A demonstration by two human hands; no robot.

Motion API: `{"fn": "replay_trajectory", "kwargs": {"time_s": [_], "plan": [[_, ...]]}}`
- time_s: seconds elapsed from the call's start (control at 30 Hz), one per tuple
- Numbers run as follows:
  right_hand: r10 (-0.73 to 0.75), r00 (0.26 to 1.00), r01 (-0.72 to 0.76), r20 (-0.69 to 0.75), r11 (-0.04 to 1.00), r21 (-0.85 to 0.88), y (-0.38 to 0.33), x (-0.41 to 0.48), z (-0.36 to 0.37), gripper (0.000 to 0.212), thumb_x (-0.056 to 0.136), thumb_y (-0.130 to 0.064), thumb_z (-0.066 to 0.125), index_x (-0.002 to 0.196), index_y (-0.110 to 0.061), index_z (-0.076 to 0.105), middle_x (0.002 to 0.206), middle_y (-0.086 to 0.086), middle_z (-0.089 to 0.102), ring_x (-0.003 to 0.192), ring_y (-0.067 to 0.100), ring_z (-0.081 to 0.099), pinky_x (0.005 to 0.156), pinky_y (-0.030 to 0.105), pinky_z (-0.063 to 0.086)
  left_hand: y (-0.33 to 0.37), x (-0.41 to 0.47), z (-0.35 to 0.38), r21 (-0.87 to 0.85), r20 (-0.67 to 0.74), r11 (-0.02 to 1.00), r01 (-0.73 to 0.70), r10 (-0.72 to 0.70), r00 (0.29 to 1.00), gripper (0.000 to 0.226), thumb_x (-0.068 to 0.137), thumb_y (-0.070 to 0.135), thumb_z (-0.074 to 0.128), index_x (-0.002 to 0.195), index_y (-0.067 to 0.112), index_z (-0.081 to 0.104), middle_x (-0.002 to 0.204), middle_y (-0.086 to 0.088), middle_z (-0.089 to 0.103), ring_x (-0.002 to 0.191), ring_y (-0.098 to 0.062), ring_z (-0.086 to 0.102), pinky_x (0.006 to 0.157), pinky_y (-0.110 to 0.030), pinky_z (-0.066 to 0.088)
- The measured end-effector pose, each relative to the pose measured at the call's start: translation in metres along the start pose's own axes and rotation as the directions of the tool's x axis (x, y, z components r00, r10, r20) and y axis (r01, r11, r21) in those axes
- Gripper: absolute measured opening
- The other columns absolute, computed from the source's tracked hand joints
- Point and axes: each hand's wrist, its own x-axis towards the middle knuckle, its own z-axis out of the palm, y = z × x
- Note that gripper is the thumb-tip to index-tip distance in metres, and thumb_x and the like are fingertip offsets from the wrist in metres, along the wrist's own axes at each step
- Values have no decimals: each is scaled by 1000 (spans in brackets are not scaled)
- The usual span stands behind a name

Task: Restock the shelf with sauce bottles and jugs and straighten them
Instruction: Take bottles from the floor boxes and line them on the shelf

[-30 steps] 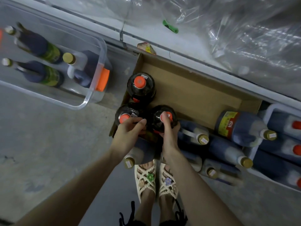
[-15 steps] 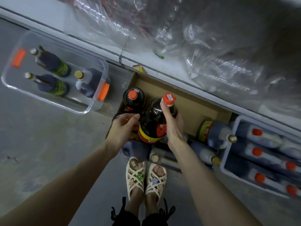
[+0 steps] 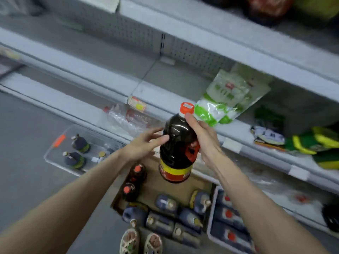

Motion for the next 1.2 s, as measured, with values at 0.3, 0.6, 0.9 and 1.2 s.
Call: {"fn": "replay_trajectory", "kwargs": {"time_s": [0.3, 0.6, 0.9, 1.2], "plan": [[-347, 934, 346, 90, 938, 23, -248, -94, -11, 65, 55, -62, 75, 99, -15, 72, 90, 1, 76, 89, 17, 72, 84, 33, 54, 232, -62, -8, -36, 71, 926, -375, 377, 924, 24, 90, 39, 60, 114, 39, 57, 114, 21, 67, 104, 4, 61, 92, -37, 48], [-584, 811, 582, 10, 809, 76, -366, -106, 32, 35, 76, -42, 76, 100, -17, 75, 96, 0, 76, 94, 16, 71, 89, 35, 54, 357, -63, -69, 16, 31, 840, -542, 541, 840, 26, 93, 27, 58, 119, 27, 60, 116, 4, 69, 108, -10, 63, 88, -43, 53], [-654, 742, 669, -146, 710, 221, -413, -50, 107, 50, 66, -40, 81, 105, -9, 73, 104, 9, 74, 103, 23, 68, 99, 44, 50, 417, -14, -154, -12, 82, 813, -583, 582, 809, 21, 87, 22, 67, 107, 25, 66, 107, 1, 72, 97, -14, 68, 76, -36, 53], [-603, 739, 672, -303, 694, 259, -436, -5, 127, 14, 80, -23, 75, 91, -15, 73, 91, 5, 76, 92, 19, 71, 89, 37, 53, 439, 33, -179, -19, 111, 810, -586, 584, 804, 23, 79, 28, 75, 98, 27, 64, 104, -1, 72, 94, -14, 69, 70, -26, 53]]}}
